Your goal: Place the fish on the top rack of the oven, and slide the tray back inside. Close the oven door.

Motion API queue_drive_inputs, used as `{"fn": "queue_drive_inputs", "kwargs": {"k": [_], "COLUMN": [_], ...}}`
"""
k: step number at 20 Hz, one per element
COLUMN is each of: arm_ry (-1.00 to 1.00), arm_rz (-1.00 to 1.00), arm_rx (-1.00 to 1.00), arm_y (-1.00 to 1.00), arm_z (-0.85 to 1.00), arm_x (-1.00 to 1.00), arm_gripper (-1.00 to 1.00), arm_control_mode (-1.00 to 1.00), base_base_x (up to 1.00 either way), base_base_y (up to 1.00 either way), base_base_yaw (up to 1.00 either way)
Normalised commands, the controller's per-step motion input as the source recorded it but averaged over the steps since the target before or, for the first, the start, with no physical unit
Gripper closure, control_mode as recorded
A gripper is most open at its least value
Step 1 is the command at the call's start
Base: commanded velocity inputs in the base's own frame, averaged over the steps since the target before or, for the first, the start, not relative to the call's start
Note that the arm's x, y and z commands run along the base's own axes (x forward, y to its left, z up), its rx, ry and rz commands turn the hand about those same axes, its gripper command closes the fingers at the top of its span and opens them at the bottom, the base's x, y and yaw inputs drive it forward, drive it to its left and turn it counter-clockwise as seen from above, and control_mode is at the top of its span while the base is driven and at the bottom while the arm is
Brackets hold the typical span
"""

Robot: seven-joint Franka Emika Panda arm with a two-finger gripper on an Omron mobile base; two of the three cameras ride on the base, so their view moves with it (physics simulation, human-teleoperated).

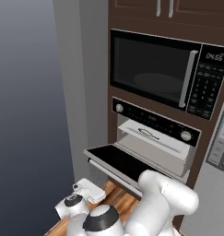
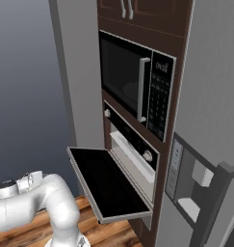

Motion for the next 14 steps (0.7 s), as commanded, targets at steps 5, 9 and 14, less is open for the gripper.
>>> {"fn": "queue_drive_inputs", "kwargs": {"k": [5,9,14], "arm_ry": [-0.05,-0.02,0.0], "arm_rz": [-0.1,0.0,0.06], "arm_rx": [-0.12,-0.01,0.0], "arm_y": [0.02,-0.01,-0.17], "arm_z": [-0.66,-0.33,-0.47], "arm_x": [0.48,0.45,0.35], "arm_gripper": [-1.0,-1.0,-1.0], "arm_control_mode": [-1.0,-1.0,-1.0], "base_base_x": [0.0,0.0,0.0], "base_base_y": [0.0,0.0,0.0], "base_base_yaw": [0.0,0.0,0.0]}}
